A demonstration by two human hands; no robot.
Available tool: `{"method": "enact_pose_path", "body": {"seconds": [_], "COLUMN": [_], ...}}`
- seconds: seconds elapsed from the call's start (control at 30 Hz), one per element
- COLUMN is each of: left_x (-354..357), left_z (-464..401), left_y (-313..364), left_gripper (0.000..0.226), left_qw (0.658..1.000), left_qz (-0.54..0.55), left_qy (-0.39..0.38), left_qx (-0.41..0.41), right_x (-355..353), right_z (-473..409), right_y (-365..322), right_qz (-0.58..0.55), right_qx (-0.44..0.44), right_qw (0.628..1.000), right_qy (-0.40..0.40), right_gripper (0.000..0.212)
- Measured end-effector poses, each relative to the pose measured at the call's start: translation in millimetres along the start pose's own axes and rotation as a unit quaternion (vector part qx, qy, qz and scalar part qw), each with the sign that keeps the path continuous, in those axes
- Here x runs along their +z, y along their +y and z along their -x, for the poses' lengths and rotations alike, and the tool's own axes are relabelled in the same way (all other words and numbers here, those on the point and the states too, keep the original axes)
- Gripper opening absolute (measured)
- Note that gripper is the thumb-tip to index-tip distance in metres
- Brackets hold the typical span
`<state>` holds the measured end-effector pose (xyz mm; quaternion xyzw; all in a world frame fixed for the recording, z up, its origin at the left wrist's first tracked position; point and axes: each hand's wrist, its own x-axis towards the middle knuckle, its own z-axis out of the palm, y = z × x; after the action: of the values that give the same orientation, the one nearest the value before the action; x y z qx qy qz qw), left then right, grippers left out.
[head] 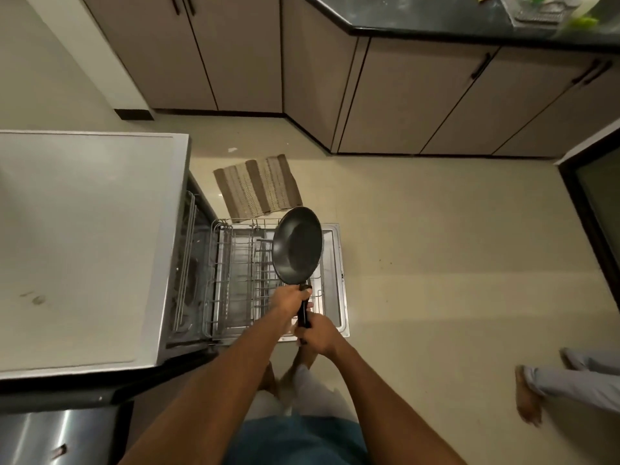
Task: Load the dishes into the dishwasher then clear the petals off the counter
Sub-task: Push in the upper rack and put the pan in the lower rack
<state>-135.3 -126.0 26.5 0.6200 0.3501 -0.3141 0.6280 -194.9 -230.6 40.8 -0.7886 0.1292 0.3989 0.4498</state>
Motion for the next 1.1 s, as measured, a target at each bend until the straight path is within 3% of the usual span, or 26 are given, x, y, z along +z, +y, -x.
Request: {"method": "enact_pose_path", "body": {"seconds": [0.2,0.43,0.6,0.77,0.97,1.1], "left_x": [21.3,28.7,43.3,46.5,45.9,48.9], "left_z": [-50.7,-134.4,-213.8,-291.8,-387.5,-435.0], "left_y": [13.4,18.2,-8.2,-26.0,-52.6,-64.8], "left_gripper": [0.014,0.028,0.02,0.018,0.021,0.019], "left_qw": [0.999,0.989,0.973,0.969,0.963,0.963], "left_qz": [-0.037,-0.118,-0.208,-0.221,-0.247,-0.241], "left_qy": [0.019,-0.038,-0.031,-0.001,0.023,0.007], "left_qx": [-0.014,-0.087,-0.099,-0.113,-0.11,-0.122], "right_x": [-22.0,-28.1,-28.1,-20.9,-3.6,5.3], "right_z": [-50.8,-126.2,-195.4,-269.2,-355.9,-399.2], "right_y": [3.7,38.4,61.8,86.4,115.9,135.2], "right_qz": [0.041,0.046,0.079,0.11,0.105,0.109], "right_qx": [0.009,0.059,0.085,0.078,0.082,0.108], "right_qw": [0.999,0.997,0.993,0.991,0.991,0.988], "right_qy": [0.009,0.015,0.017,-0.006,-0.015,0.021], "right_gripper": [0.01,0.014,0.018,0.03,0.022,0.022]}}
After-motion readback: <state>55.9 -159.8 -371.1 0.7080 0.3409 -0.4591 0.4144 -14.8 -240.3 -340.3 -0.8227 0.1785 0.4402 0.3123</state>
